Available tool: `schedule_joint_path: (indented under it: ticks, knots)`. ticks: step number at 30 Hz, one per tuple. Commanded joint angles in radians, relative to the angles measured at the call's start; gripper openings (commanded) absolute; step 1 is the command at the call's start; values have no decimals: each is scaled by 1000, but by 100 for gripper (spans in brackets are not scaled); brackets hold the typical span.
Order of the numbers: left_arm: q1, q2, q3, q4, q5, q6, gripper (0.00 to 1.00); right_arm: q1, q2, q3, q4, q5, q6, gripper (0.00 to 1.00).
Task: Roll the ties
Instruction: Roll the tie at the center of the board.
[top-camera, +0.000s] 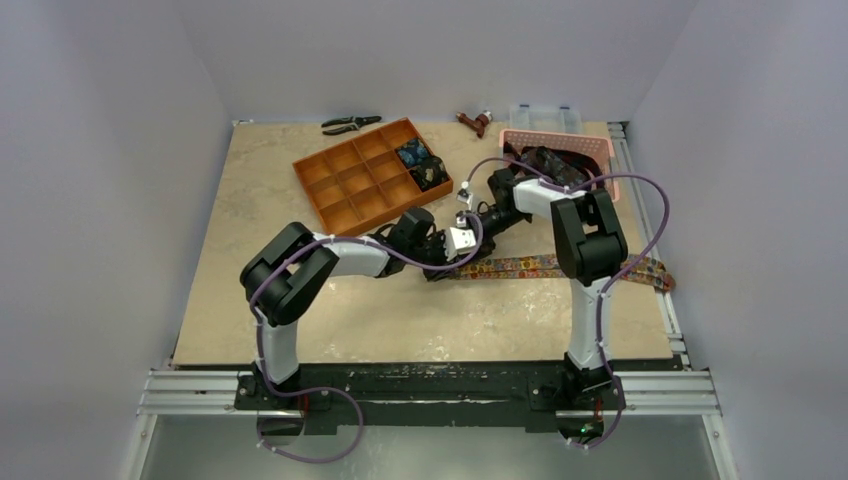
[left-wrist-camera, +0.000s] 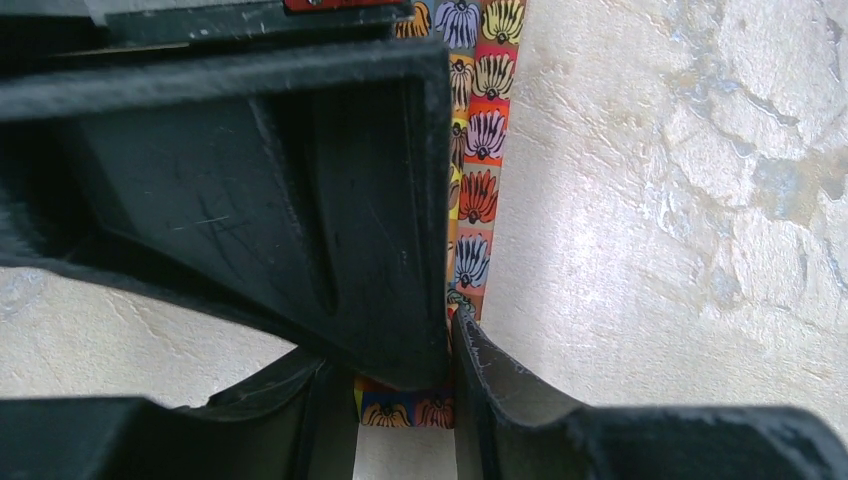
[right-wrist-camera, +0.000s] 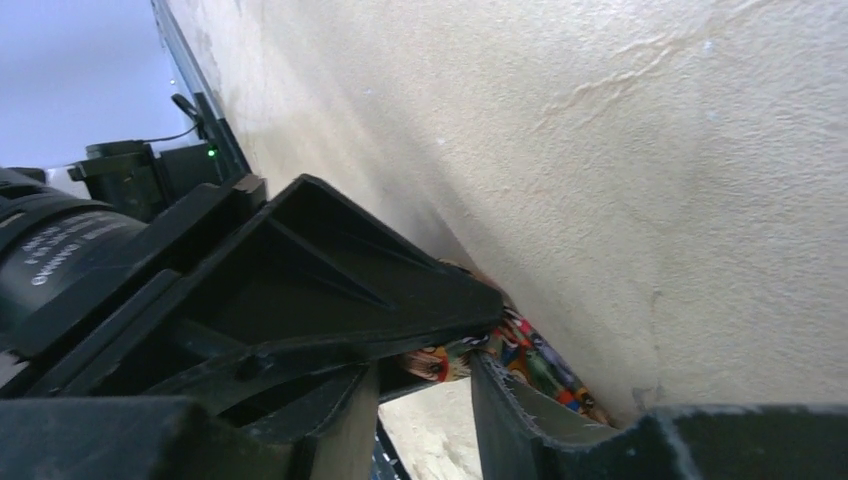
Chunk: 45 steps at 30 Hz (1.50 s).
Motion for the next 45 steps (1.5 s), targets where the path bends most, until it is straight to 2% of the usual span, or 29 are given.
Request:
schedule_joint_path:
  ticks: [1, 5, 8, 11, 14, 18, 25, 29, 34, 38, 39, 41, 45]
  knots:
    - [0, 56, 7, -197, -95, 13, 32, 18, 57, 15, 4, 92, 10, 31]
    - [1, 56, 25, -220, -94, -32, 35, 13, 91, -1, 5, 173, -28, 0]
    - [24, 37, -20, -144, -10, -68, 47, -12, 118, -16, 11, 199, -84, 0]
    - [67, 3, -113, 57, 120, -93, 58, -43, 147, -11, 13, 244, -145, 0]
    - [82, 2, -172, 191, 167, -86, 62, -63, 170, 16, 3, 282, -177, 0]
    - [91, 39, -177, 273, 207, -97, 62, -62, 163, 23, 9, 332, -194, 0]
    - [68, 112, -133, 392, 218, -217, 58, -56, 134, -21, 37, 344, -192, 0]
    - [52, 125, -110, 371, 195, -255, 56, -52, 108, -38, 55, 337, -185, 0]
    - [25, 104, -109, 243, 81, -144, 36, -48, 76, -21, 33, 291, -194, 0]
    - [19, 69, -144, 192, 60, -13, 28, -48, 28, -8, -19, 215, -203, 0]
    - [17, 62, -153, 184, 55, 15, 26, -48, 16, -2, -44, 193, -202, 3]
    - [15, 53, -162, 166, 42, 61, 24, -50, -12, 3, -79, 159, -190, 20]
    - [4, 53, -147, 110, 15, 129, 23, -71, -50, 2, -140, 98, -169, 36]
